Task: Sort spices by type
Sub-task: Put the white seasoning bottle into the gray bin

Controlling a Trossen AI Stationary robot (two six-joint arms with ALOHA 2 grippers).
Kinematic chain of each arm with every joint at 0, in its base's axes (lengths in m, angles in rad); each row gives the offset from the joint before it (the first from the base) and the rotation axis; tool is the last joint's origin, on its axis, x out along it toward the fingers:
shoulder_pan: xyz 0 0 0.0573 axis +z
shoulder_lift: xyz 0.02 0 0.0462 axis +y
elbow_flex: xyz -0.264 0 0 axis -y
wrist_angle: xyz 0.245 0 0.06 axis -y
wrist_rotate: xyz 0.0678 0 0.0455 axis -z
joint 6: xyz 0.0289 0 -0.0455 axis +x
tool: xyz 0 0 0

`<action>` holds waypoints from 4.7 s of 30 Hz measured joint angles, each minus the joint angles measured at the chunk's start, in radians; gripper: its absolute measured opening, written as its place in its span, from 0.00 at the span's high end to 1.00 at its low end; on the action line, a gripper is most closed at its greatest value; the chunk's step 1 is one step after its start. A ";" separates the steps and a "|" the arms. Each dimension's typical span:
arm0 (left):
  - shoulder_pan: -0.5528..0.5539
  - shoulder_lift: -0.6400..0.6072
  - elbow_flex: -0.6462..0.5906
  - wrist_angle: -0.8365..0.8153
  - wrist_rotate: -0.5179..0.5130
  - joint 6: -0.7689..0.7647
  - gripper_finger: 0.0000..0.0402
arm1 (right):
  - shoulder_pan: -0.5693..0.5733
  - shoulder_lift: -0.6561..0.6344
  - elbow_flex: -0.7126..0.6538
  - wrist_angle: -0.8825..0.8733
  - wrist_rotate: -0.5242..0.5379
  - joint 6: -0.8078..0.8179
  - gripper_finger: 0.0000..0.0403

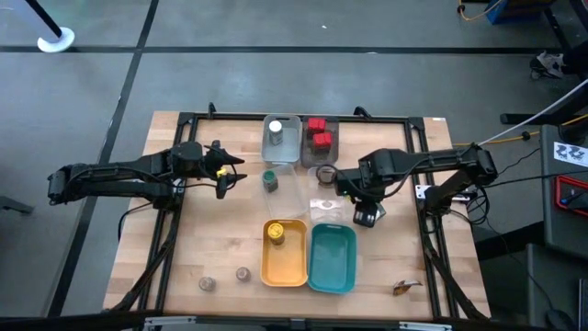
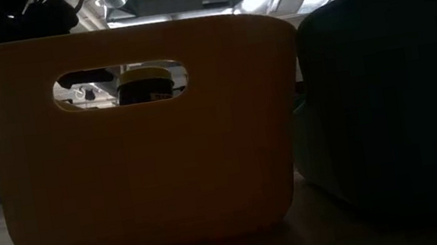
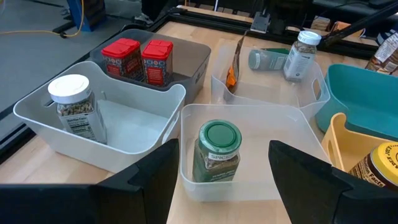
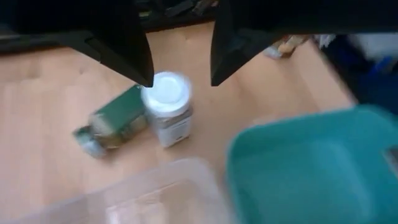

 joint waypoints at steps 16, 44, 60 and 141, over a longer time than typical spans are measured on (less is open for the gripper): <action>0.000 0.000 0.000 -0.037 0.000 0.000 0.42 | 0.037 0.011 -0.030 -0.012 0.091 -0.075 0.39; 0.000 0.000 0.000 -0.036 0.000 0.006 0.42 | 0.108 0.007 -0.372 0.233 0.118 -0.336 0.39; 0.000 0.000 0.000 -0.036 0.000 0.006 0.42 | 0.108 0.009 -0.475 0.362 0.110 -0.348 0.39; 0.000 0.000 0.000 -0.021 0.000 0.025 0.42 | -0.530 0.357 0.180 0.772 0.102 -1.143 0.48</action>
